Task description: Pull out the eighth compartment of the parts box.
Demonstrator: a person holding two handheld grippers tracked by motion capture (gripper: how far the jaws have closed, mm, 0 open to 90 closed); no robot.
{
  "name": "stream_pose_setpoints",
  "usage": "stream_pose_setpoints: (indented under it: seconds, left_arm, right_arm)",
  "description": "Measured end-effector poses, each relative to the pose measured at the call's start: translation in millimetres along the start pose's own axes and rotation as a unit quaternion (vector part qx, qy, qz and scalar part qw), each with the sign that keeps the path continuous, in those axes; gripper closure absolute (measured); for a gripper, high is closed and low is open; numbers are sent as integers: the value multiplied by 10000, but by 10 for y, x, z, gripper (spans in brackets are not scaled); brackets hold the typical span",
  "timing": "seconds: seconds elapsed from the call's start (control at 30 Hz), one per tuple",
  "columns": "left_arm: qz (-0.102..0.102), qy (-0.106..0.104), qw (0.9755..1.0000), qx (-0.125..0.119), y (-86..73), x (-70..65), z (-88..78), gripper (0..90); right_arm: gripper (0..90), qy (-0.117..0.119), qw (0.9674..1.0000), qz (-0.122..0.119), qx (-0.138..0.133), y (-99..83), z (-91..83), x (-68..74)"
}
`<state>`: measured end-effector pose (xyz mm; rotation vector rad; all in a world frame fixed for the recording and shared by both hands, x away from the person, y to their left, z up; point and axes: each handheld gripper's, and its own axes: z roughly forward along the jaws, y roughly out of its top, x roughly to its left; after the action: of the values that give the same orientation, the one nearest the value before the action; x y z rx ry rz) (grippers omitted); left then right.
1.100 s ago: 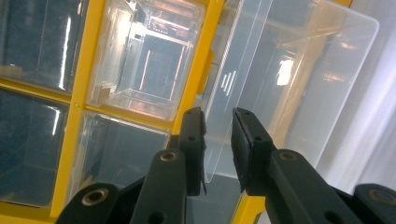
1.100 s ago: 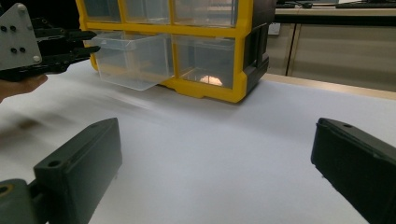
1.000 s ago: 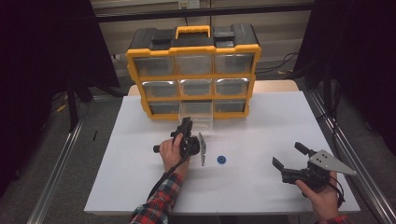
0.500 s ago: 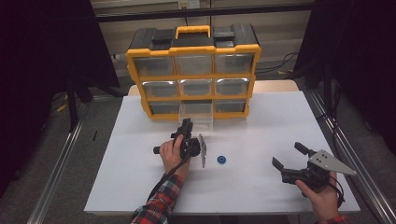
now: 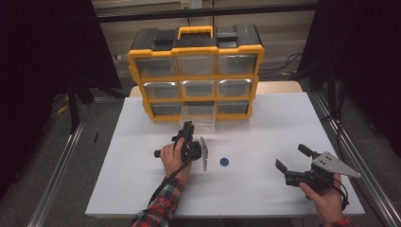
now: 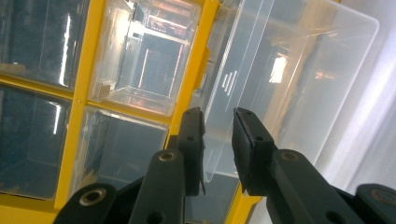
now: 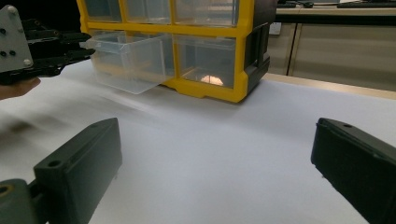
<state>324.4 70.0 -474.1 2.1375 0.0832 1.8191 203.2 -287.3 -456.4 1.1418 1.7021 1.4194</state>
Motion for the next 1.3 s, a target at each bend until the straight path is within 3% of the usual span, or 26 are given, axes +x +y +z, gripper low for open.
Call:
stream_pose_setpoints:
  seconds: [0.1,0.13,0.23,0.27,0.33,0.37,0.8,0.93,1.1,1.23,1.27,1.3]
  left_arm:
    - [80,63,9999,-9,9,5,-8,739]
    - [-34,11,10000,-19,6,-10,-6,738]
    - [-13,16,10000,-43,10,-8,-12,733]
    - [219,38,9997,66,20,23,-31,731]
    - [-20,2,10000,-69,16,-13,-13,728]
    - [55,-2,10000,-34,17,0,-20,727]
    - [-30,7,9999,-104,29,-12,3,725]
    - [86,40,9999,-132,27,5,9,725]
    - [-54,-4,9999,-88,17,-7,16,722]
    - [63,-49,10000,-29,20,6,0,718]
    - [-68,-23,9999,-96,21,-12,9,716]
    - [-74,-26,9999,-99,21,-13,9,714]
  right_arm:
    - [12,-6,10000,-20,-13,0,-1,-4]
    - [12,-6,10000,-18,-12,0,-1,-4]
    - [12,-2,10000,-28,-19,1,-1,-4]
    - [12,-3,10000,-25,-17,1,-1,-4]
    - [12,-6,10000,-20,-11,0,-1,-4]
    - [12,-4,10000,-26,-18,0,0,-4]
    - [12,-22,10000,-16,-1,1,0,1]
    - [12,0,10000,-23,-14,1,-2,-3]
    - [12,-8,10000,-29,-5,1,-3,0]
    - [12,-10,10000,-20,0,2,0,1]
    - [12,-16,10000,-24,0,2,0,1]
    - [12,-18,10000,-20,0,1,0,1]
